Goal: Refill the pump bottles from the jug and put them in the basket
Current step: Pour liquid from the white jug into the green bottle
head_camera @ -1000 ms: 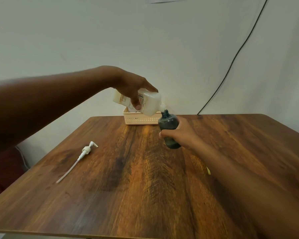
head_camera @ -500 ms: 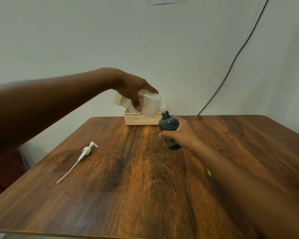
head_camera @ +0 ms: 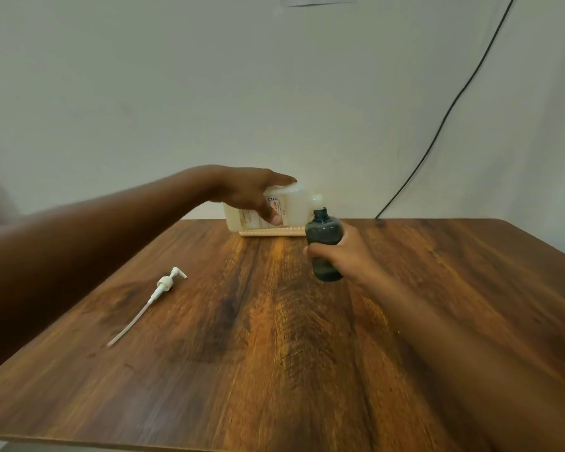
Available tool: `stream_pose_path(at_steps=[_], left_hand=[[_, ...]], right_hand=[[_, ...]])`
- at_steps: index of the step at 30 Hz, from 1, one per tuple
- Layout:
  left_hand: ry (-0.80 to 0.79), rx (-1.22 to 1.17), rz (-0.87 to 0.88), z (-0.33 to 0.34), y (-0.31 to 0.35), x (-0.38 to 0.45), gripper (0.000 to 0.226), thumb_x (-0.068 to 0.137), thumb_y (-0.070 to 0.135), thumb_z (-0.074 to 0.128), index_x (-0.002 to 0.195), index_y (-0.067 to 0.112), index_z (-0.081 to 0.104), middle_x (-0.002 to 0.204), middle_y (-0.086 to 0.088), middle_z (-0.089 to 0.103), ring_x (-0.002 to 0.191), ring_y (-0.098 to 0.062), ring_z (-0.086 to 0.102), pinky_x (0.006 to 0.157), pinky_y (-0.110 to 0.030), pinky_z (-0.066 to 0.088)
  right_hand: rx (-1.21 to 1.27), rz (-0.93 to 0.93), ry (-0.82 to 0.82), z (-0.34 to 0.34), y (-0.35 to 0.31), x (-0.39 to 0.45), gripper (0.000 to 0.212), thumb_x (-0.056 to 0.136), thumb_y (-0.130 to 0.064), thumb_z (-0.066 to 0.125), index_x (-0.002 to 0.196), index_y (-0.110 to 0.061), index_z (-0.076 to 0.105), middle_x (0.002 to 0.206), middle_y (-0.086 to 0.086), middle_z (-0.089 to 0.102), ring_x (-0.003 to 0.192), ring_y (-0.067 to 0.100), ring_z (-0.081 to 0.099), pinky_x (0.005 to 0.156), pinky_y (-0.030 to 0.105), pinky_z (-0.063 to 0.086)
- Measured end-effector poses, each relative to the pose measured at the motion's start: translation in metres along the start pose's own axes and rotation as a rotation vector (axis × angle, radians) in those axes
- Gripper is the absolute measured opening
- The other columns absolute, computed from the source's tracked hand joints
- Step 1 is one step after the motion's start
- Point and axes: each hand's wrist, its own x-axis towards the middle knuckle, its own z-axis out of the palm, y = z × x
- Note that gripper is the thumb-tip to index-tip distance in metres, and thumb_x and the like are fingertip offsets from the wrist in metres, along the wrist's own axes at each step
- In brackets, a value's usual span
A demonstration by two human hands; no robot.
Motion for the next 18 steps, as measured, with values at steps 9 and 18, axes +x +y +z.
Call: stream_pose_path(at_steps=[9, 18], left_hand=[[0.133, -0.289, 0.012, 0.049, -0.031, 0.004, 0.074, 0.092, 0.023, 0.075, 0.153, 0.026, 0.033, 0.137, -0.006, 0.058, 0.120, -0.028, 0.063, 0.092, -0.041, 0.060], [0.201, -0.546, -0.049, 0.086, -0.084, -0.020, 0.074, 0.095, 0.017, 0.071, 0.152, 0.027, 0.024, 0.117, 0.010, 0.059, 0.101, 0.001, 0.067, 0.074, -0.009, 0.055]], right_hand=[[0.115, 0.043, 0.084, 0.005, 0.003, 0.006, 0.056, 0.073, -0.019, 0.088, 0.122, -0.021, 0.062, 0.111, 0.002, 0.068, 0.101, 0.021, 0.064, 0.076, 0.030, 0.054], [0.138, 0.031, 0.090, 0.021, 0.017, 0.015, 0.066, 0.069, -0.025, 0.091, 0.128, -0.020, 0.061, 0.116, -0.001, 0.069, 0.105, 0.019, 0.066, 0.077, 0.028, 0.054]])
